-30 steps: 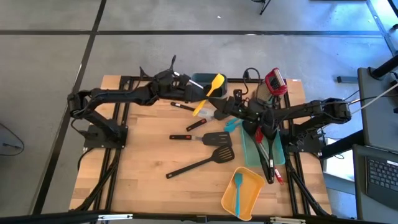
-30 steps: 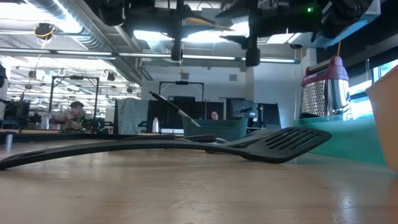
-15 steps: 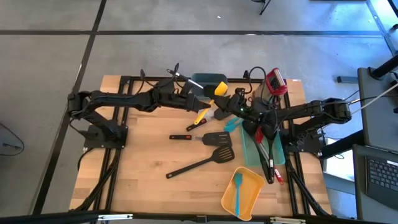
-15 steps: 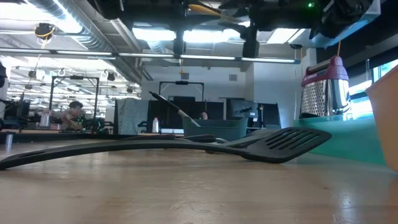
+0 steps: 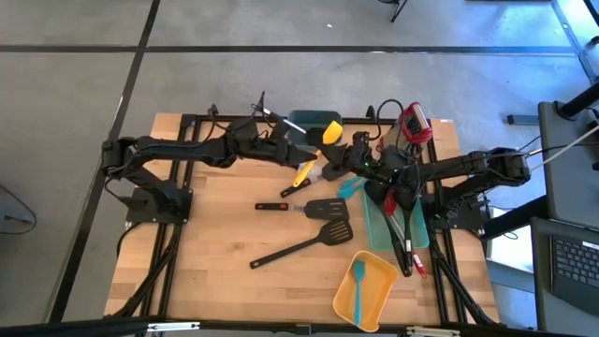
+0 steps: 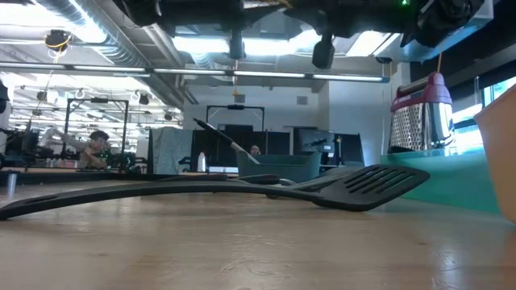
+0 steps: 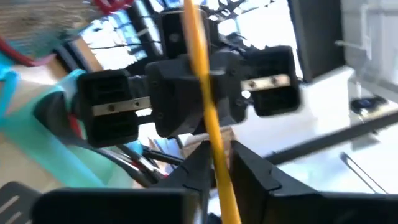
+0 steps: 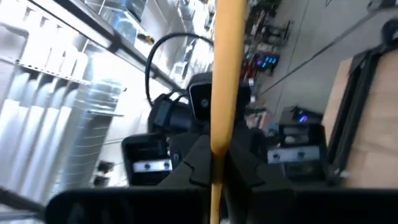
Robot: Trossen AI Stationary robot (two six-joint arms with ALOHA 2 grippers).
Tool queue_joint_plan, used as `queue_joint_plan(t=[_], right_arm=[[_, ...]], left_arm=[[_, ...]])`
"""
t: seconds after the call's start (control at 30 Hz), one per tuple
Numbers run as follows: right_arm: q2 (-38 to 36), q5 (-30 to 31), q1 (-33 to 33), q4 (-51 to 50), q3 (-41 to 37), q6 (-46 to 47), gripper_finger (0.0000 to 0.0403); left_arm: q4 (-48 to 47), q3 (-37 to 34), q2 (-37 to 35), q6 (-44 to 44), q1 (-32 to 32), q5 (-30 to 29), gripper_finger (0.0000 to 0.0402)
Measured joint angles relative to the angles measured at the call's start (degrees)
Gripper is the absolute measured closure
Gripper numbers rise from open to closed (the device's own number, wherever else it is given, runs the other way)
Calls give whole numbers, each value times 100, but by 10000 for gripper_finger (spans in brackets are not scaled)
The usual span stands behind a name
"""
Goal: Pick & Place Kitchen Items
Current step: Put the small yellow spatula into the yellow bin
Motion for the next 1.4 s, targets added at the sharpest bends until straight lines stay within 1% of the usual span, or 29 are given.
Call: queue_joint_plan(t=[0.1,0.23,0.33,0.43,0.5,0.57,0.67,0.77,0.87,0.97,1.03,1.13,1.23,1.4], right_arm=[[-88,-299,6,-24,6,310,387],[-81,-617,86,-237,-28,1168,387],[-101,-721,306,-285,-14,1597,387],[-93,-713,734,-629,-15,1852,387],[-93,-392,1150,-972,-15,2063,387],[-93,96,1638,-1340,0,2386,387],[-93,915,2446,-2356,272,2960,387],[-90,1609,3190,-3608,805,3582,387],[-89,2212,3859,-5257,1514,4318,387],[15,2456,4410,-6965,2336,5158,387],[161,2281,4687,-7936,2809,5678,387],[435,1495,4934,-8627,3258,6228,387],[737,964,5057,-8623,3340,6492,387],[1231,186,4911,-8590,3344,6625,387]], left_arm=[[417,-2,-57,39,37,293,315],[1216,32,-299,-124,94,451,280],[1237,15,-508,-140,206,412,263],[1230,15,-829,-138,447,407,254],[1036,15,-1025,-140,588,479,252],[753,15,-1182,-120,700,679,253],[210,15,-1486,63,773,816,256],[-443,15,-1787,445,686,810,260],[-1090,15,-2036,872,491,728,264],[-1528,15,-2233,1188,296,585,269],[-1672,15,-2306,1333,154,521,271],[-1698,15,-2366,1475,-48,522,275],[-1695,15,-2393,1601,-261,394,277],[-1695,15,-2393,1700,-588,270,279]])
